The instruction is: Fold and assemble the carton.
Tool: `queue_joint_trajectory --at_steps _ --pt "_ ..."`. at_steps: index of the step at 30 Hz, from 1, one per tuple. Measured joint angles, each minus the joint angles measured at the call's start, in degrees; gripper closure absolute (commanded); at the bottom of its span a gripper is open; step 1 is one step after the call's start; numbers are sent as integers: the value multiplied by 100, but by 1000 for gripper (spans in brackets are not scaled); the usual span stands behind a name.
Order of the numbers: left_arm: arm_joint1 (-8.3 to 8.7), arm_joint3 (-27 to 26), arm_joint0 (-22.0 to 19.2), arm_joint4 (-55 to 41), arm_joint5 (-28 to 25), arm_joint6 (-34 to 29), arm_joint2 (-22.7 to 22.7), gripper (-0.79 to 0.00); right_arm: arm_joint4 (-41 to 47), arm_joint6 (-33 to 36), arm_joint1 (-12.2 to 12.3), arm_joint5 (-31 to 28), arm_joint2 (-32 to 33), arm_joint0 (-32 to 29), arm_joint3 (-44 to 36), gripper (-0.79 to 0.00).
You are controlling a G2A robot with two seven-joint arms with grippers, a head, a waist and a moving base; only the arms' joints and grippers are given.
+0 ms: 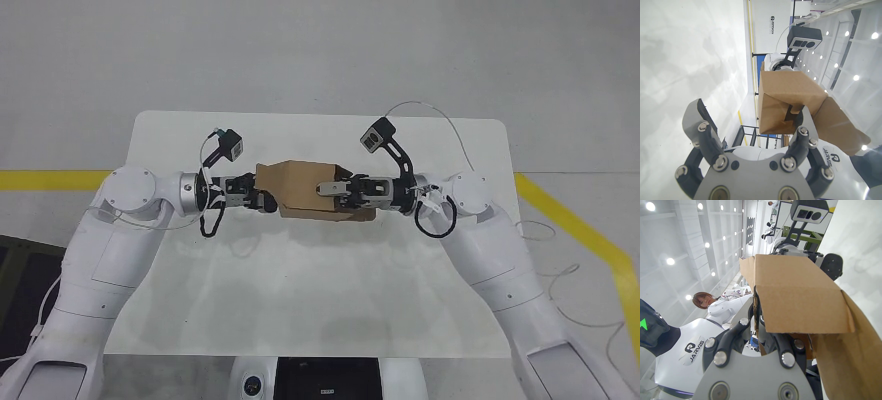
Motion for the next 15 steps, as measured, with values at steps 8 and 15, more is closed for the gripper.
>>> queue_joint_trajectory --at_steps 8,15 --pt "38 2 6 -27 -20 113 -183 -785 -864 -503 101 4 280 24 56 0" --pt "65 -174 68 -60 31 190 -279 -785 -1312 -705 149 191 328 -29 40 0"
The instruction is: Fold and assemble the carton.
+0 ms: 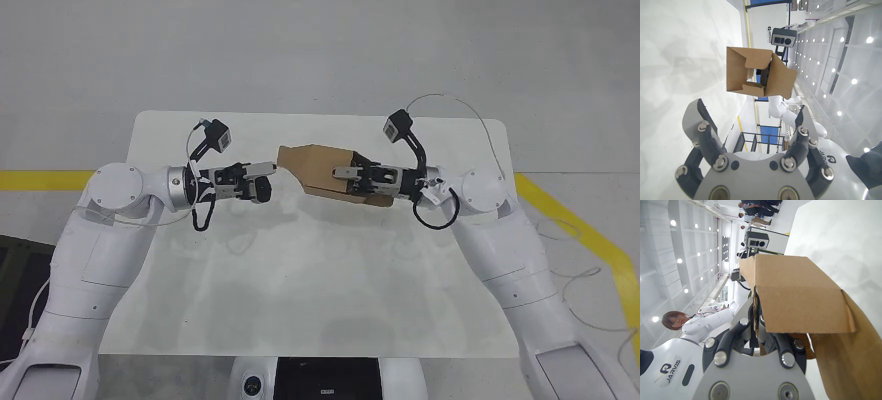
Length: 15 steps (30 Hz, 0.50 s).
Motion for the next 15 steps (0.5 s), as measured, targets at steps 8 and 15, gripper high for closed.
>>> queue_joint_trajectory --at_steps 8,15 --pt "-23 73 -110 116 45 231 132 -785 -29 62 -7 45 -79 49 -95 0" --pt "-23 326 -188 340 310 504 180 -785 129 241 4 6 -36 98 -169 0"
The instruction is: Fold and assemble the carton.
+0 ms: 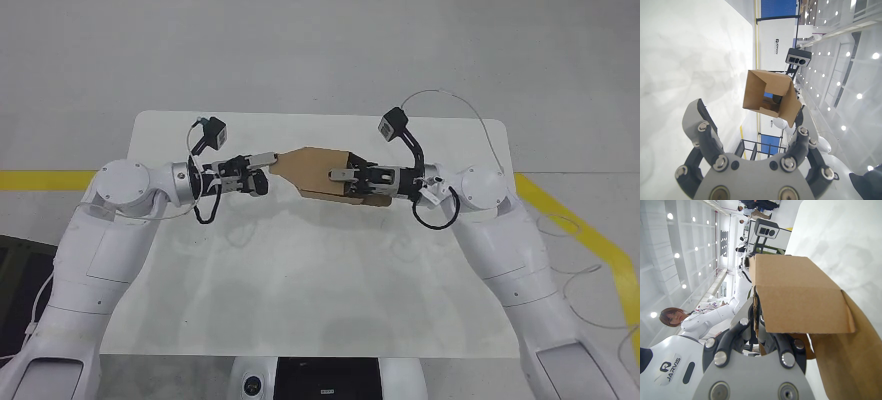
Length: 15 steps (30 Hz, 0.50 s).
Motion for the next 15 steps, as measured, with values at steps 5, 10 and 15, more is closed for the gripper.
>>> queue_joint_trajectory --at_steps 5,10,15 --pt "5 -10 15 8 15 -34 15 -785 92 52 3 -15 14 27 -37 0" --pt "0 -44 37 -6 29 -61 73 -785 276 112 -26 -107 -57 93 -63 0" --pt "-10 -53 16 -41 14 -74 122 -785 420 155 -59 -165 -145 167 -52 0"
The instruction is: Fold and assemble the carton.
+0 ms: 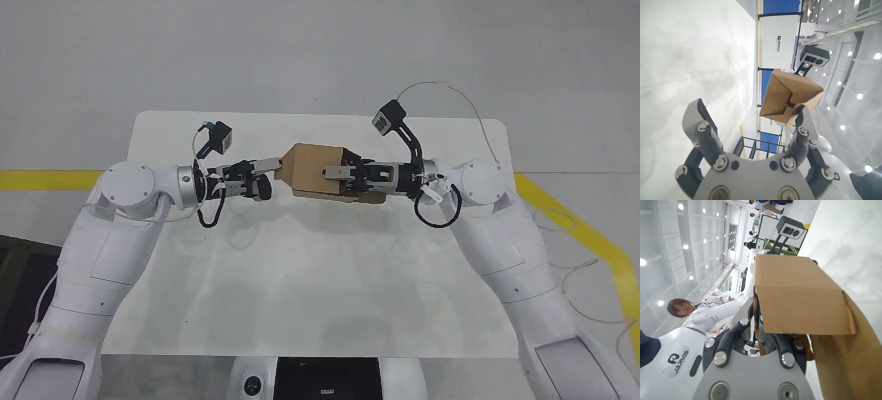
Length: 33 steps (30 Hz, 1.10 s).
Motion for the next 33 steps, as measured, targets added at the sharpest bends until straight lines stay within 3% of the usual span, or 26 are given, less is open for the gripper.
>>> queue_joint_trajectory --at_steps 33 --pt "-112 102 -148 -554 -381 -315 355 -785 573 56 -163 -167 -298 197 135 0"
